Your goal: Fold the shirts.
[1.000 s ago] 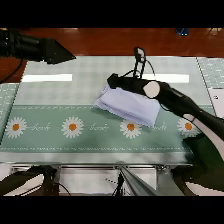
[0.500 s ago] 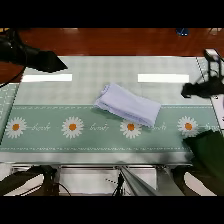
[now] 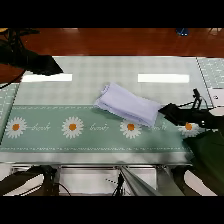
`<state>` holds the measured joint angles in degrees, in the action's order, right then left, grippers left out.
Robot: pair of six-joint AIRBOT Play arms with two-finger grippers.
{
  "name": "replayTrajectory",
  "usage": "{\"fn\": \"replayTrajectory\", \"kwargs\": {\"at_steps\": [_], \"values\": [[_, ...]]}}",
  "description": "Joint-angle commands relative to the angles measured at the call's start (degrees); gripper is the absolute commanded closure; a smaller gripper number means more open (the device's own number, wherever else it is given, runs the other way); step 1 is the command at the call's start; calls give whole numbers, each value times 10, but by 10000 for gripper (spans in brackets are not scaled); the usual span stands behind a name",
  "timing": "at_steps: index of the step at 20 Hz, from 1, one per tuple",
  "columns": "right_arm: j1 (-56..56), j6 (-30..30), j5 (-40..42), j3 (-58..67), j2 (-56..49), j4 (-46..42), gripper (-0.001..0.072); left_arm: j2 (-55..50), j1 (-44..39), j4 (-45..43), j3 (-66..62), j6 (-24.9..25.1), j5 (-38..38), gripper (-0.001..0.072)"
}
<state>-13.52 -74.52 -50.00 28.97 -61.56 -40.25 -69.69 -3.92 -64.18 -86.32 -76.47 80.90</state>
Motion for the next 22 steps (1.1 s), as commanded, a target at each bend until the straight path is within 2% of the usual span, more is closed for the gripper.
{"fn": "replayTrajectory", "kwargs": {"at_steps": [1,4,5,7,8,9,11,12,14,15,18,20,22], "values": [[89,19,117,-30,-46,110,111,0,0,-4,0,-17,4,435],[141,24,185,-28,-98,181,127,0,0,-4,0,-18,4,435],[143,37,187,-21,-105,185,181,0,0,-7,0,-18,4,435],[131,71,159,7,-99,178,638,0,0,-9,0,-17,3,435],[118,84,125,28,-89,169,677,0,0,-11,0,-16,3,435],[99,105,79,56,-72,153,678,-1,0,-15,0,-16,1,435],[52,104,-14,126,-21,99,678,-5,0,-19,0,-16,1,435],[26,80,-54,162,10,67,678,-9,0,-19,0,-16,1,435],[-35,-24,-141,242,76,-11,678,-19,0,-23,0,-16,1,435],[-70,-48,-188,280,108,-38,677,-25,0,-28,0,-16,-1,435],[-170,-71,-297,356,188,-115,677,-46,0,-38,0,-16,-15,435],[-222,-113,-351,391,223,-200,678,-63,0,-47,0,-4,-25,436],[-259,-113,-406,408,238,-287,678,-84,0,-66,0,-1,-40,436]]}}
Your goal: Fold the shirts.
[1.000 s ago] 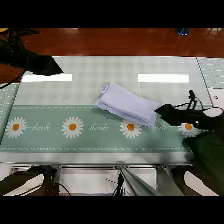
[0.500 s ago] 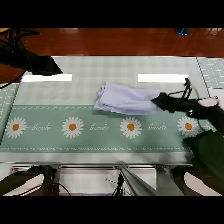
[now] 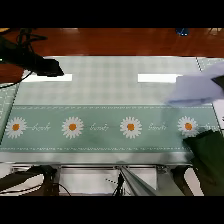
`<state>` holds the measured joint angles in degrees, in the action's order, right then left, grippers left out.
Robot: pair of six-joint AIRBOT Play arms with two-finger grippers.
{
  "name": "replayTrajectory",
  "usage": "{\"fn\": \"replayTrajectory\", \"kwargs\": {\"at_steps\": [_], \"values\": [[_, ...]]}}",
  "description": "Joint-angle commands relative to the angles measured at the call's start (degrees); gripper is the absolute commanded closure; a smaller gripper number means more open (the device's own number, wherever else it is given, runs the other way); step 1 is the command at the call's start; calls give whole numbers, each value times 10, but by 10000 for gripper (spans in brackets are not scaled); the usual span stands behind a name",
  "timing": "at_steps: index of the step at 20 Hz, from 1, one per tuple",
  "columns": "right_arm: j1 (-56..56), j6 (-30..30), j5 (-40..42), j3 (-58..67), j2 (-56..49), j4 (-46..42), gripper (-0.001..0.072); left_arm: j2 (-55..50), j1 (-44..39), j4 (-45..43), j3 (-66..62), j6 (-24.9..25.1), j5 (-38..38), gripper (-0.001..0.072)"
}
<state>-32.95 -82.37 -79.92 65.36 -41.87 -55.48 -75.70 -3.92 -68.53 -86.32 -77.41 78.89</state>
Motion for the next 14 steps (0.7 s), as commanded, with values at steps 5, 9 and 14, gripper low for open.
{"fn": "replayTrajectory", "kwargs": {"at_steps": [5,9,14], "values": [[-84,-72,-204,46,33,-417,678,-96,5,-31,0,8,-73,437],[-84,-100,-264,46,35,-615,678,-167,16,-29,0,1,-85,438],[-86,-89,-265,46,58,-704,678,-209,44,-5,0,-7,-156,457]]}}
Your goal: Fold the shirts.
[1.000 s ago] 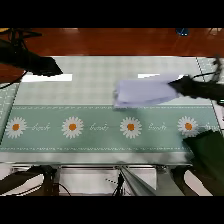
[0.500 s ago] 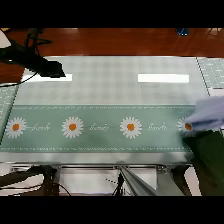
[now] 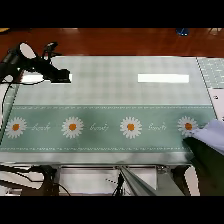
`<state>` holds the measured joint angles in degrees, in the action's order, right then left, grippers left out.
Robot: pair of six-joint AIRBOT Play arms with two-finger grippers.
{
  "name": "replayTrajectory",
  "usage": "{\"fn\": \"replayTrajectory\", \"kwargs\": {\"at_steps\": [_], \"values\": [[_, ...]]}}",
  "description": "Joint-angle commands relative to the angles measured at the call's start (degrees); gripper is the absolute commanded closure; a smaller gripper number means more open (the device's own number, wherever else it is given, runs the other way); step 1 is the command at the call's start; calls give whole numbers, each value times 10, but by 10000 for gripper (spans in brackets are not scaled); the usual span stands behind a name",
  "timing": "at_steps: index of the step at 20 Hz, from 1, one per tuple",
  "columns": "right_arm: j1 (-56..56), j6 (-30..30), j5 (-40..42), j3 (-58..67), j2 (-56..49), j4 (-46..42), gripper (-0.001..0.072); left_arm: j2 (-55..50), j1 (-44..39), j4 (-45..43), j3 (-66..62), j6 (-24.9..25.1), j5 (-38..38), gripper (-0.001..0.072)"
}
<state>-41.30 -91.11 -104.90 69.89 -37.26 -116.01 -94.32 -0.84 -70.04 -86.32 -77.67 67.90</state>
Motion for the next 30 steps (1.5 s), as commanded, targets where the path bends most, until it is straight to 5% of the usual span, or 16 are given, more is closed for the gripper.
{"fn": "replayTrajectory", "kwargs": {"at_steps": [1,9,11,12,16,17,18,19,24,28,29,30], "values": [[-16,5,-15,1,16,-110,678,-22,18,10,0,-4,-65,458],[-174,23,-8,-55,17,-89,668,-21,53,10,-3,22,-105,457],[-189,32,3,-66,17,-91,326,-21,61,10,-3,22,-105,457],[-193,37,13,-67,17,-93,243,-21,64,10,-3,22,-105,456],[-193,35,79,-67,16,-78,246,-20,68,10,-3,22,-86,454],[-191,39,108,-67,15,-21,246,-17,68,10,-3,29,-78,399],[-189,72,134,-67,8,52,246,-14,65,13,-3,38,-73,248],[-177,96,142,-67,-5,111,246,-8,62,22,-3,47,-72,202],[53,80,220,-64,-108,315,246,52,16,39,-15,71,-31,176],[325,15,370,-32,-178,302,146,119,-79,-89,-15,21,-6,176],[381,-7,394,-22,-198,282,105,128,-106,-137,-15,4,10,131],[424,-23,408,-15,-215,267,102,133,-134,-184,-15,-24,34,-13]]}}
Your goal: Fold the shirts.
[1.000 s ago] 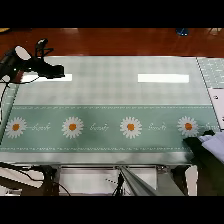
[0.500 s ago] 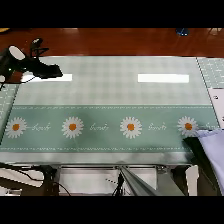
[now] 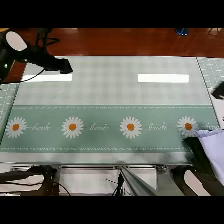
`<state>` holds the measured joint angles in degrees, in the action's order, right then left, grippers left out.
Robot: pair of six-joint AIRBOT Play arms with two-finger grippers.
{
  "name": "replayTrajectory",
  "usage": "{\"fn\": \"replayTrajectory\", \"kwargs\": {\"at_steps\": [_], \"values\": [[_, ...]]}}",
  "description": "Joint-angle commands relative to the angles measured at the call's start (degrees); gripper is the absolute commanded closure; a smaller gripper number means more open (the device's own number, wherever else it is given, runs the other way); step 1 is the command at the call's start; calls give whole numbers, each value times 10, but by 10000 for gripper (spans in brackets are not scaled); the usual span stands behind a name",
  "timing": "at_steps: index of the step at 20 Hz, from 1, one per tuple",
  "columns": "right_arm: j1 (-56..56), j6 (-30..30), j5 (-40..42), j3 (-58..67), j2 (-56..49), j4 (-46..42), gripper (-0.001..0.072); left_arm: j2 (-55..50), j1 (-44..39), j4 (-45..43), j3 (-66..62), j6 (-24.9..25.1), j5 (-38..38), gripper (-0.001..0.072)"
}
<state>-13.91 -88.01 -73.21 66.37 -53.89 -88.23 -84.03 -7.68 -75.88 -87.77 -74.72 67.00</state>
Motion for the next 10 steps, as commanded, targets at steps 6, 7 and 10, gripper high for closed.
{"fn": "replayTrajectory", "kwargs": {"at_steps": [6,7,10], "values": [[230,-61,91,25,-94,-22,102,31,-127,-188,0,-152,113,-13],[230,-58,87,25,-93,-21,103,31,-128,-186,0,-151,113,-13],[230,-58,80,25,-92,-21,105,31,-127,-186,0,-151,113,-9]]}}
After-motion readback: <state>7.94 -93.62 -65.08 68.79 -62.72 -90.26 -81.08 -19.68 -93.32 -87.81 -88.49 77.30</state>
